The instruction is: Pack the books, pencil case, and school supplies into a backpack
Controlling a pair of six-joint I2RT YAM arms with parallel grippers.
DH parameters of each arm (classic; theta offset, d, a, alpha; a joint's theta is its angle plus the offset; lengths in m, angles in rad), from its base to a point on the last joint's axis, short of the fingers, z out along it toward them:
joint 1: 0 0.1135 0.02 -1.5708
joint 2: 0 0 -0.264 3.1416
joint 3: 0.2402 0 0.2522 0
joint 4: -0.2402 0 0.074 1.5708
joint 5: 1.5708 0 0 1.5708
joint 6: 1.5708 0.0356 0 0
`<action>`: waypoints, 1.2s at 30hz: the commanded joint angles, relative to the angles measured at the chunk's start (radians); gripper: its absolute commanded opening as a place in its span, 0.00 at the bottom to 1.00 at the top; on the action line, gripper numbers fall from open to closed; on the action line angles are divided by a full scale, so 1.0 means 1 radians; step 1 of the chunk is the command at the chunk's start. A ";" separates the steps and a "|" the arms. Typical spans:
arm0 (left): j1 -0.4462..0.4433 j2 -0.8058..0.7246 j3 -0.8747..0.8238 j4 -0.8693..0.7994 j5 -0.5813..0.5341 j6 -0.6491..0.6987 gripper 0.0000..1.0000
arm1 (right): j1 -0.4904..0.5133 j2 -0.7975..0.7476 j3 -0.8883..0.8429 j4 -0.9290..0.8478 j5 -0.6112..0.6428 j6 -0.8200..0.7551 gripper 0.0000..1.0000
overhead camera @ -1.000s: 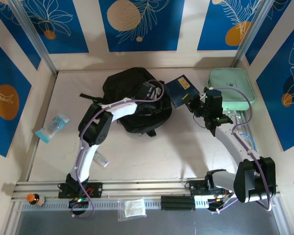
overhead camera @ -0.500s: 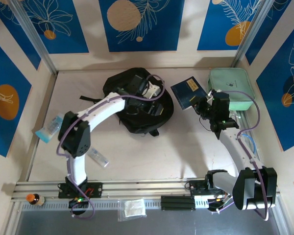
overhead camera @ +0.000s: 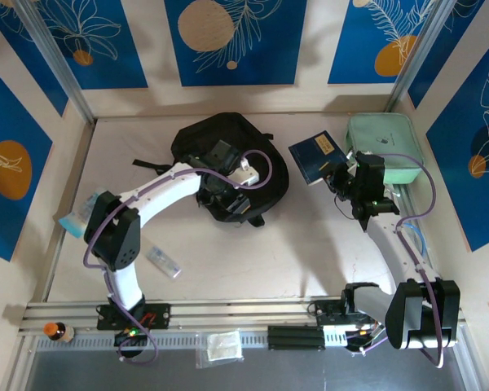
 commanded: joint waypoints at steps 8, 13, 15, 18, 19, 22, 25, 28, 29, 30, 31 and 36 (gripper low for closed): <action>-0.011 0.066 0.054 -0.032 0.007 0.054 0.37 | -0.006 -0.028 -0.005 0.010 0.002 -0.011 0.04; -0.010 0.070 0.065 -0.054 0.036 0.079 0.44 | -0.008 -0.031 -0.008 0.008 0.002 -0.012 0.04; -0.010 0.071 0.071 -0.066 0.051 0.092 0.46 | -0.007 -0.031 -0.008 0.005 0.002 -0.014 0.04; -0.011 0.084 0.083 -0.088 0.067 0.110 0.47 | -0.009 -0.031 -0.010 0.005 0.002 -0.012 0.04; -0.011 0.089 0.086 -0.093 0.061 0.114 0.47 | -0.009 -0.031 -0.011 0.006 0.002 -0.012 0.04; -0.011 0.103 0.098 -0.115 0.070 0.127 0.47 | -0.009 -0.031 -0.016 0.007 0.001 -0.008 0.04; -0.011 0.108 0.106 -0.126 0.094 0.138 0.46 | -0.009 -0.031 -0.016 0.006 0.001 -0.007 0.04; -0.010 0.113 0.108 -0.119 0.068 0.136 0.43 | -0.010 -0.032 -0.016 0.003 0.001 -0.007 0.04; -0.011 0.115 0.110 -0.120 0.067 0.138 0.42 | -0.012 -0.032 -0.016 0.004 0.000 -0.006 0.04; -0.011 0.117 0.110 -0.122 0.070 0.143 0.40 | -0.012 -0.032 -0.016 0.002 0.001 -0.007 0.04; -0.012 0.119 0.110 -0.121 0.068 0.145 0.37 | -0.012 -0.032 -0.016 0.001 0.000 -0.006 0.04; -0.012 0.111 0.116 -0.121 0.040 0.147 0.21 | -0.015 -0.036 -0.016 -0.003 -0.001 -0.008 0.04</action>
